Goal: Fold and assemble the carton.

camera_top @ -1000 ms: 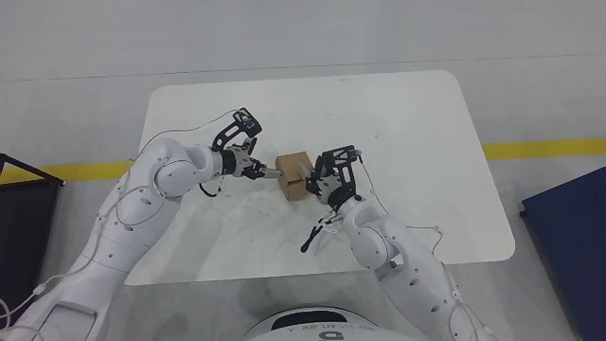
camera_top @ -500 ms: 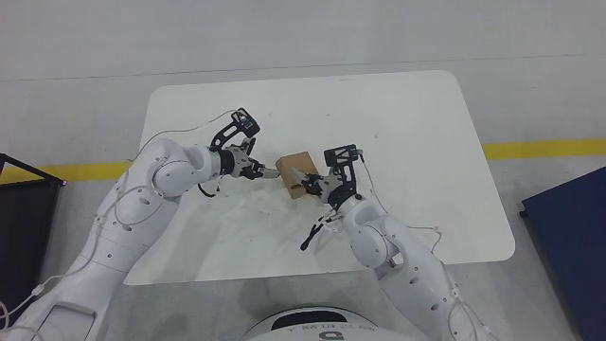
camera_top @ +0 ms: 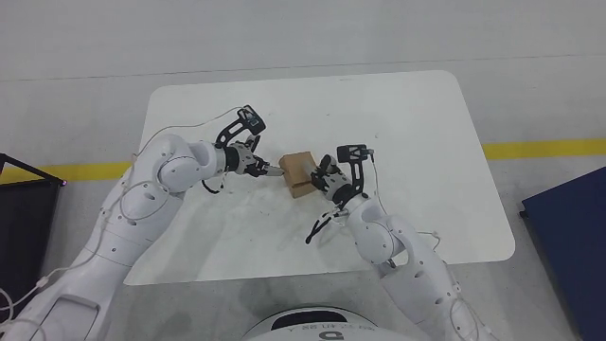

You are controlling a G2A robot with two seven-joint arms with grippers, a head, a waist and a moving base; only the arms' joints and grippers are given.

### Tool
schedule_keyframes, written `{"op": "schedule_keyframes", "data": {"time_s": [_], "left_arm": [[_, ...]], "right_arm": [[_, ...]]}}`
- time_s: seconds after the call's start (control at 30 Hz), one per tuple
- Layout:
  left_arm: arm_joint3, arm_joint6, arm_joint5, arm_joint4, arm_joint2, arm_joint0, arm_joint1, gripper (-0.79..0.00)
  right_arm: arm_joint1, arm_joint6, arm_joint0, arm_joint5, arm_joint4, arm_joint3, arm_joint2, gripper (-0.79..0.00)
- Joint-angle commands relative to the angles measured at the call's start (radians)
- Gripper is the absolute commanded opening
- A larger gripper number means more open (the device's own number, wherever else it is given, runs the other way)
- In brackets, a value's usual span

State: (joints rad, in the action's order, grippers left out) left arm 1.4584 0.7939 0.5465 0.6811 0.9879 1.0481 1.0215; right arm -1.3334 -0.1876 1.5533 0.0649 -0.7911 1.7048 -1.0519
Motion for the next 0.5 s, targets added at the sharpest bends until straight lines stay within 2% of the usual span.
{"op": "schedule_keyframes", "data": {"time_s": [0.0,0.47], "left_arm": [[-0.003,0.002,0.001,-0.002,-0.008,-0.006,0.002,0.000],[-0.025,0.000,-0.001,-0.002,-0.024,-0.024,0.008,0.000]], "right_arm": [[0.000,-0.003,0.001,-0.004,0.003,0.001,0.000,-0.394],[0.002,-0.027,0.001,0.012,-0.060,0.011,0.013,-0.422]]}}
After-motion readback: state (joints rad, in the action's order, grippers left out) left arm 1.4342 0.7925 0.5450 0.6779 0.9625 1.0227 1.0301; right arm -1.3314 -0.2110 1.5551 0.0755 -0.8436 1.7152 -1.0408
